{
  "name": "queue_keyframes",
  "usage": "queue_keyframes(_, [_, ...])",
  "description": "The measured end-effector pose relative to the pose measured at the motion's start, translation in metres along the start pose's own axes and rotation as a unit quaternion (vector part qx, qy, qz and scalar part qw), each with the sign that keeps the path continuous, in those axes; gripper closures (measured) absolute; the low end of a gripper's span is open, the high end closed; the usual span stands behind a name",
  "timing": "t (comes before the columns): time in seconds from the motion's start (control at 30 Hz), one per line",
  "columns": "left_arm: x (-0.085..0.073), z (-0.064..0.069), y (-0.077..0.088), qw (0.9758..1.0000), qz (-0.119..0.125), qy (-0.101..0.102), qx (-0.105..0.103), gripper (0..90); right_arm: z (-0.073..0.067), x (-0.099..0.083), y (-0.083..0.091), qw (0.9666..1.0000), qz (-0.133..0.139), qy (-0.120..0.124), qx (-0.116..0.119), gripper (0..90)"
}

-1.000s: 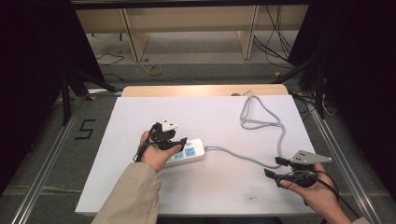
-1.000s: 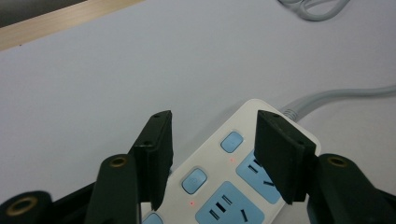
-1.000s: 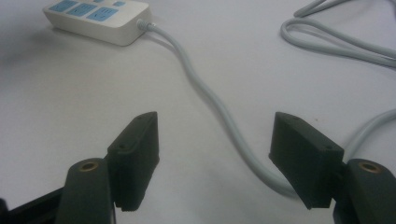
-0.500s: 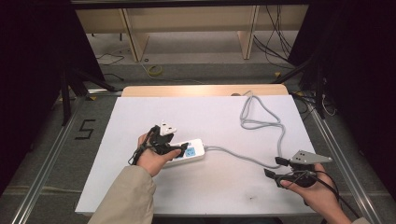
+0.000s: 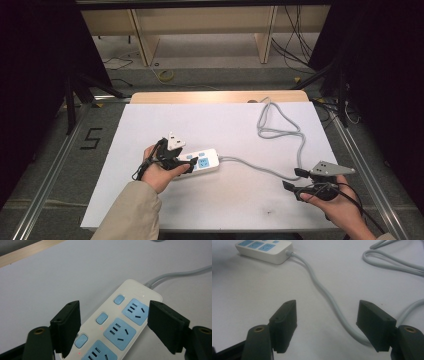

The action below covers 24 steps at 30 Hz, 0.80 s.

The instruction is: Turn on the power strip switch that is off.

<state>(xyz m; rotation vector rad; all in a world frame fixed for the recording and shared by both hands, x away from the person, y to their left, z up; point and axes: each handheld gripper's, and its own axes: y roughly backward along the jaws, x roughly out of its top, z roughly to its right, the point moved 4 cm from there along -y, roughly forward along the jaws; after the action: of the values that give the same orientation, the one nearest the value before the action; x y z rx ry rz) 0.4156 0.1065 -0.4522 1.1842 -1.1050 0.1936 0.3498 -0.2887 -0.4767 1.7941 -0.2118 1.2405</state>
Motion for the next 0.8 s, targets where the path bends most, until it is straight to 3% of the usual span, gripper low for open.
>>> queue_keyframes(0.8, [-0.014,0.004,0.014,0.9997,0.006,-0.024,0.000,24.2,-0.001,0.000,0.000,1.0000,0.000,0.001,0.001,32.7])
